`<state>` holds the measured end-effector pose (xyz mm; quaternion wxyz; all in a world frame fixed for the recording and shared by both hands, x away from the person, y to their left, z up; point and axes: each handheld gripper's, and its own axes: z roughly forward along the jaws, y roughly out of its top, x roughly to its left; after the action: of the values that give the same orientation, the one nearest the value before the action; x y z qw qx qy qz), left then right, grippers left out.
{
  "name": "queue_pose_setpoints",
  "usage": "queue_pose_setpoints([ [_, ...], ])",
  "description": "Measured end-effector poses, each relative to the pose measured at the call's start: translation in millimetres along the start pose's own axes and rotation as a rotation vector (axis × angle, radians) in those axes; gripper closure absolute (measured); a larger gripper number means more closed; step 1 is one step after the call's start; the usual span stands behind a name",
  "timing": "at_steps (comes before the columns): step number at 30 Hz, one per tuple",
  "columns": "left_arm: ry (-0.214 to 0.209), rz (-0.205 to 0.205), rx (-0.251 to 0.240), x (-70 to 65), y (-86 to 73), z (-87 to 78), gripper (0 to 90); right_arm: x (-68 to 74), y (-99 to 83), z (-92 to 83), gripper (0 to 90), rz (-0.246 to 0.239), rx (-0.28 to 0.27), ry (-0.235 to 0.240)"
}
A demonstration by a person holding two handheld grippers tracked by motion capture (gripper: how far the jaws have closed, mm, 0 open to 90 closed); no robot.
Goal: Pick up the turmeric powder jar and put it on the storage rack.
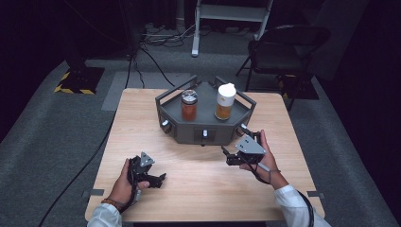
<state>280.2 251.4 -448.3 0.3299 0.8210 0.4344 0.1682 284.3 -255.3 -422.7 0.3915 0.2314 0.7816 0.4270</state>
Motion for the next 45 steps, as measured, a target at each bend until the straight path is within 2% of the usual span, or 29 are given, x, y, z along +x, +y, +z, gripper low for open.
queue_pose_setpoints([
  [11,0.000,0.000,0.000,0.0,-0.1,0.0,0.1,3.7,-21.3,-7.8,2.1,-0.026,0.068,0.004],
  [22,0.000,0.000,0.000,-0.1,0.0,0.0,0.1,-0.1,-38.4,-14.6,2.1,-0.019,0.141,0.012],
  [27,0.001,0.000,0.000,-0.2,0.1,0.0,0.1,-5.9,-47.1,-15.6,2.1,0.029,0.184,0.035],
  [33,0.001,0.000,0.000,-0.2,0.0,0.0,0.1,-8.9,-54.0,-17.4,2.1,0.059,0.229,0.025],
  [40,0.001,0.001,0.000,-0.3,0.0,-0.1,0.2,-17.5,-62.1,-19.5,2.1,0.095,0.294,0.035],
  [45,0.000,0.001,0.000,0.0,0.0,0.0,0.1,-27.0,-66.1,-22.1,2.0,0.166,0.325,0.038],
])
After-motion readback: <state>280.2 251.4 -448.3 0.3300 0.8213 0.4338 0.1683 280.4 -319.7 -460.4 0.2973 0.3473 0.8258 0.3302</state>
